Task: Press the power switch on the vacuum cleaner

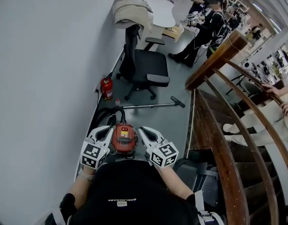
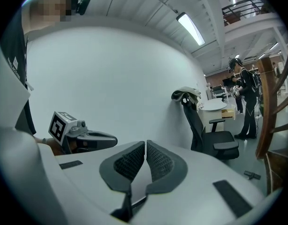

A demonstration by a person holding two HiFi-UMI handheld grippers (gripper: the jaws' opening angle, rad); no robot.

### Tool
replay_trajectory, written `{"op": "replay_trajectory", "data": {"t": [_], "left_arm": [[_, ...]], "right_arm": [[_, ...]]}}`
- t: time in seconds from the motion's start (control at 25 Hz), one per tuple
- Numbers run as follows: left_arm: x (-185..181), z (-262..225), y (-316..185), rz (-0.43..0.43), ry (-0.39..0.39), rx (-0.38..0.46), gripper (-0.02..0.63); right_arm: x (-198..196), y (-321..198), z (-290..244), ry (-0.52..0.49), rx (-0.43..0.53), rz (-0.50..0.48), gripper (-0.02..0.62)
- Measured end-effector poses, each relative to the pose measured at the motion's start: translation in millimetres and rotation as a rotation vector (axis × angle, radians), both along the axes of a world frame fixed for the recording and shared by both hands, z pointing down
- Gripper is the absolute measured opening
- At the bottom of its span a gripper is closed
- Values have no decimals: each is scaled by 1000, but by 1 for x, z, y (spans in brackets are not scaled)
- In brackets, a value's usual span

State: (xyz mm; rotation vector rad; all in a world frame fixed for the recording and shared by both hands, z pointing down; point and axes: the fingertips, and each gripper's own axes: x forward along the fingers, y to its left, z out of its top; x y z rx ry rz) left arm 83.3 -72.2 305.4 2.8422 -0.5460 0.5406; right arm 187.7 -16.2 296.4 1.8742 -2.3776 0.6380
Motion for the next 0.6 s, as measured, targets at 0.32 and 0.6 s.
{"op": "replay_trajectory", "data": {"t": [0.32, 0.6], "left_arm": [[-6, -1, -2, -16, 10, -3, 14], [-11, 2, -2, -25, 14, -1, 14]], "right_arm": [[2, -2, 2, -3, -1, 5, 35], [-5, -6, 9, -8, -9, -9, 35]]}}
